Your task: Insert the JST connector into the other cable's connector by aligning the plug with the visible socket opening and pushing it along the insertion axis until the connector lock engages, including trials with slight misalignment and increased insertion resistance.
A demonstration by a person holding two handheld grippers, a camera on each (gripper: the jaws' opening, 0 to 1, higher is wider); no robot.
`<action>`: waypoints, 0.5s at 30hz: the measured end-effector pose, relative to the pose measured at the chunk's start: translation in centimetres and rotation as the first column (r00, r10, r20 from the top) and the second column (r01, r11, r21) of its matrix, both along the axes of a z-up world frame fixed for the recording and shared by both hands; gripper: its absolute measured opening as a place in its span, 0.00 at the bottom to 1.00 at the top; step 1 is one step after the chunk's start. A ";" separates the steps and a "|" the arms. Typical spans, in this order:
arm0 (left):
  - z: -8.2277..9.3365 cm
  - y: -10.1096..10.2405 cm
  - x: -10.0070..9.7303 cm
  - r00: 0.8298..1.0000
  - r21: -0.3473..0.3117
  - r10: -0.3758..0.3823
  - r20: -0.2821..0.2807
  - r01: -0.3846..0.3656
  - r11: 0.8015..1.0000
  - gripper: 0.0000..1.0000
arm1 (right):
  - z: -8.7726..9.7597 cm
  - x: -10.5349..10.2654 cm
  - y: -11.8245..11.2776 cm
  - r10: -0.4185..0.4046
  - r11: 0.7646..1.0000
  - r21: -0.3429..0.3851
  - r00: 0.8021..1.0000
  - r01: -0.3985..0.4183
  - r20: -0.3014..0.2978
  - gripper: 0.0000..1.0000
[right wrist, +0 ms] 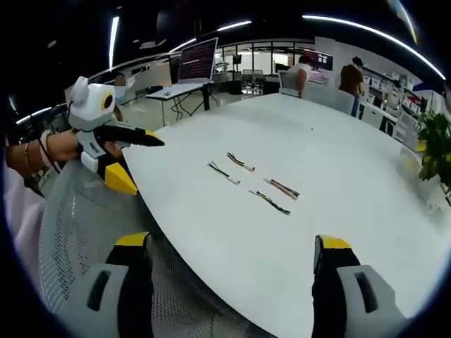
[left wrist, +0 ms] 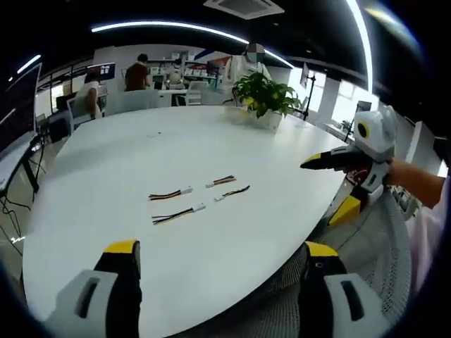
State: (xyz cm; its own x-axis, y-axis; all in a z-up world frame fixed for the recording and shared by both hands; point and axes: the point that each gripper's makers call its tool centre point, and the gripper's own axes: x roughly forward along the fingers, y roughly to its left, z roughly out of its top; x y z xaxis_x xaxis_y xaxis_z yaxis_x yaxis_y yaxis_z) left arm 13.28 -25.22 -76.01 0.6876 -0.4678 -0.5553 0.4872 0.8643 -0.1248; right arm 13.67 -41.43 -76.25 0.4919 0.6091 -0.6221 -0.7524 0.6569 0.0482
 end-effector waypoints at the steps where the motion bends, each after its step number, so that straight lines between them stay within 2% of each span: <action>1: 0.0 0.0 0.0 1.000 0.001 0.000 0.000 0.000 1.000 0.94 | 0.0 0.0 0.0 0.000 1.000 -0.002 1.000 0.000 0.000 0.94; 15: 0.0 -0.1 0.0 1.000 0.002 -0.005 -0.005 0.005 1.000 0.94 | -0.1 0.1 0.0 0.002 1.000 -0.009 1.000 -0.002 -0.002 0.92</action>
